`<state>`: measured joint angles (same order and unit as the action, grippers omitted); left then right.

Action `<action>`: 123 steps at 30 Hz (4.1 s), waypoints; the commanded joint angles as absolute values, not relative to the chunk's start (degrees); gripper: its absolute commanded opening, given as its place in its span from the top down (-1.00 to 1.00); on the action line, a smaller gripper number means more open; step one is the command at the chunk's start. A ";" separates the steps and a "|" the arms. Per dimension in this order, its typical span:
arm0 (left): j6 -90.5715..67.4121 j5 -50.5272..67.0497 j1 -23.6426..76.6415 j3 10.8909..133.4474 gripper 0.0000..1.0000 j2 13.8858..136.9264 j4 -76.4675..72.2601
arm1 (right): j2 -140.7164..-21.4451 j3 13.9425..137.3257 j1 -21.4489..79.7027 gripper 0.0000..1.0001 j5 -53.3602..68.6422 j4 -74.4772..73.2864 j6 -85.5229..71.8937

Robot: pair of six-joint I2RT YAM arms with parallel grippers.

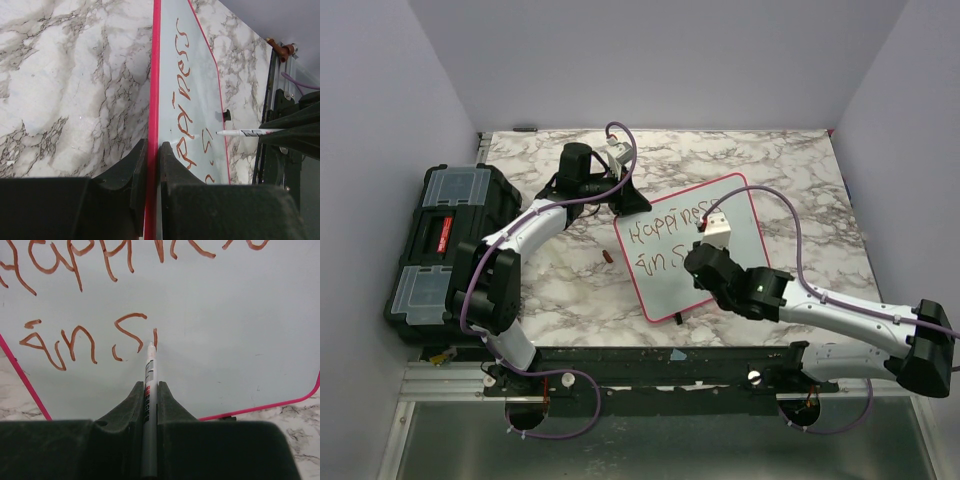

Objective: Write a sentence on the whiteboard

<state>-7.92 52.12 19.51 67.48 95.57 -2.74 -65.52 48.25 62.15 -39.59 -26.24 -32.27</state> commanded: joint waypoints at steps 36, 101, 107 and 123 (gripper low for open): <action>-4.57 50.41 19.34 68.91 1.00 95.44 -5.10 | -68.15 54.52 59.72 0.99 -48.29 -21.62 -32.14; -4.39 50.45 19.34 69.04 1.00 95.71 -4.92 | -72.90 51.76 56.48 0.99 -48.18 -26.43 -35.56; -4.40 50.44 19.34 69.08 1.00 95.71 -4.92 | -69.45 49.37 56.53 0.99 -43.84 -26.89 -37.15; -4.36 50.28 19.34 69.08 1.00 95.70 -4.79 | -69.17 49.16 56.48 0.99 -43.87 -27.24 -37.31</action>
<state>-7.92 52.05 19.38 67.51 95.77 -2.07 -67.81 48.21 56.86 -41.56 -25.85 -37.06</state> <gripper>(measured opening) 0.125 0.122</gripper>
